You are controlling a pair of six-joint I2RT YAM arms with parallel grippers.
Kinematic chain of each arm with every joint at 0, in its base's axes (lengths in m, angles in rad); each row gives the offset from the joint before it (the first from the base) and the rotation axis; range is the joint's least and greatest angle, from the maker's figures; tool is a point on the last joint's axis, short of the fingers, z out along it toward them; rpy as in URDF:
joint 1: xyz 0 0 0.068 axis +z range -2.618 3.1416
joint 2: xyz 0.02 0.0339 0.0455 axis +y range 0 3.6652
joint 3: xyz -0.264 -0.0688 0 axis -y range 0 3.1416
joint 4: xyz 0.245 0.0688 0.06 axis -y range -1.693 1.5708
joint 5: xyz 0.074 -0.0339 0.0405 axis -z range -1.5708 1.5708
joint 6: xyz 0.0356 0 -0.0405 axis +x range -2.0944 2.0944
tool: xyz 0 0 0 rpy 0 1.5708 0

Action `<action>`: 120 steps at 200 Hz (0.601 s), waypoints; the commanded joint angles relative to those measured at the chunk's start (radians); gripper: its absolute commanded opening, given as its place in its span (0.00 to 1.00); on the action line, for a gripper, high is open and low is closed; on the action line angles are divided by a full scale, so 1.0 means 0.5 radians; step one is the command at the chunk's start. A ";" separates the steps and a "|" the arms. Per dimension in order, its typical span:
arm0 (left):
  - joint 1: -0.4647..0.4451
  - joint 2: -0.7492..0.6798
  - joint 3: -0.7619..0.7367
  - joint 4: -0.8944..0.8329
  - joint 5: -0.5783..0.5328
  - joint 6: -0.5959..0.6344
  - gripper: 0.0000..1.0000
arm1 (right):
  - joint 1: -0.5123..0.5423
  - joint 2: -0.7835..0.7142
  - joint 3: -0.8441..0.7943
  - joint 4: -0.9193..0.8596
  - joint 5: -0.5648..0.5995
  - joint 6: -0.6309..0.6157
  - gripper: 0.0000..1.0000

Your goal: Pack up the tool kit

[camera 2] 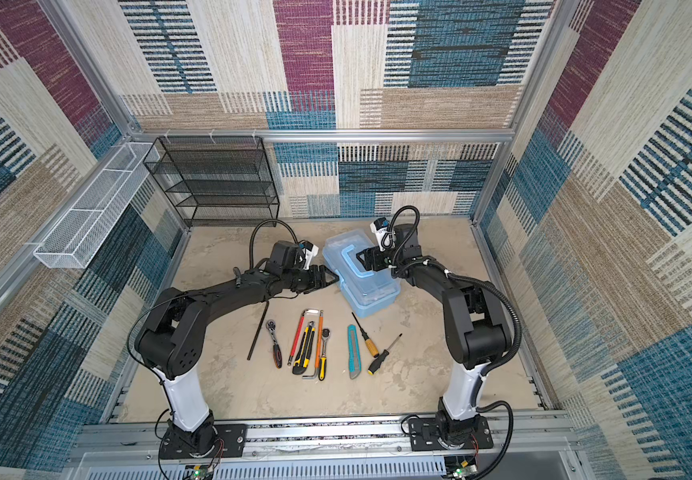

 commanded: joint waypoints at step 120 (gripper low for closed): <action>-0.002 0.037 -0.170 0.651 0.197 -0.521 0.74 | -0.143 0.003 -0.269 -0.083 -0.339 0.438 0.71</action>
